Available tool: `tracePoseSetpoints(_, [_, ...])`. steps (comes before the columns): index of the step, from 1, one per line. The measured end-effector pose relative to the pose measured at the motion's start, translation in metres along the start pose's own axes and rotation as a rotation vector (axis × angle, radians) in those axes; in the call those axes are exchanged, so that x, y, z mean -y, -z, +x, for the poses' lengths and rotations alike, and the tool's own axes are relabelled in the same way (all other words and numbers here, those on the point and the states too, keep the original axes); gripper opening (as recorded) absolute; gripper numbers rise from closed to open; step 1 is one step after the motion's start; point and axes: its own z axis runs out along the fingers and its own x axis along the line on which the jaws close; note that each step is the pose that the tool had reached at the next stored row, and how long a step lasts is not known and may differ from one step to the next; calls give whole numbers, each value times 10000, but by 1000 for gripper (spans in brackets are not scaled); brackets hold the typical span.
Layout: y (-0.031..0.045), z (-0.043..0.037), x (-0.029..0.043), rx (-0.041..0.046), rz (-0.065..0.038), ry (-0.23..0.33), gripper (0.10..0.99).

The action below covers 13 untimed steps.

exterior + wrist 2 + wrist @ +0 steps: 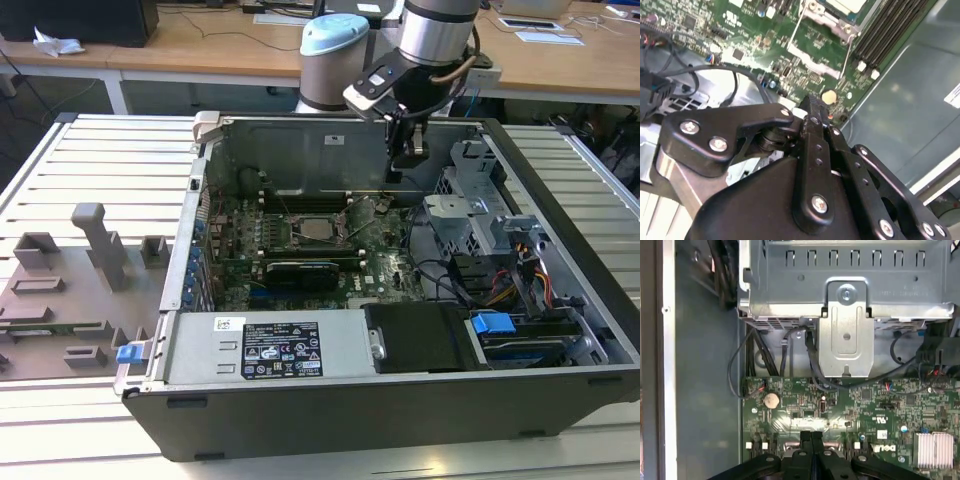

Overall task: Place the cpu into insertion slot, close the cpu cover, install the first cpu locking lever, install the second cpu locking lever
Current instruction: 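Close the cpu cover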

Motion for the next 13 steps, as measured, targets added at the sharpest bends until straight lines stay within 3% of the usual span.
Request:
tracePoseSetpoints(5, [-204,-4,-7,14,10,240,106])
tracePoseSetpoints(13, [-438,-8,-11,13,10,253,106])
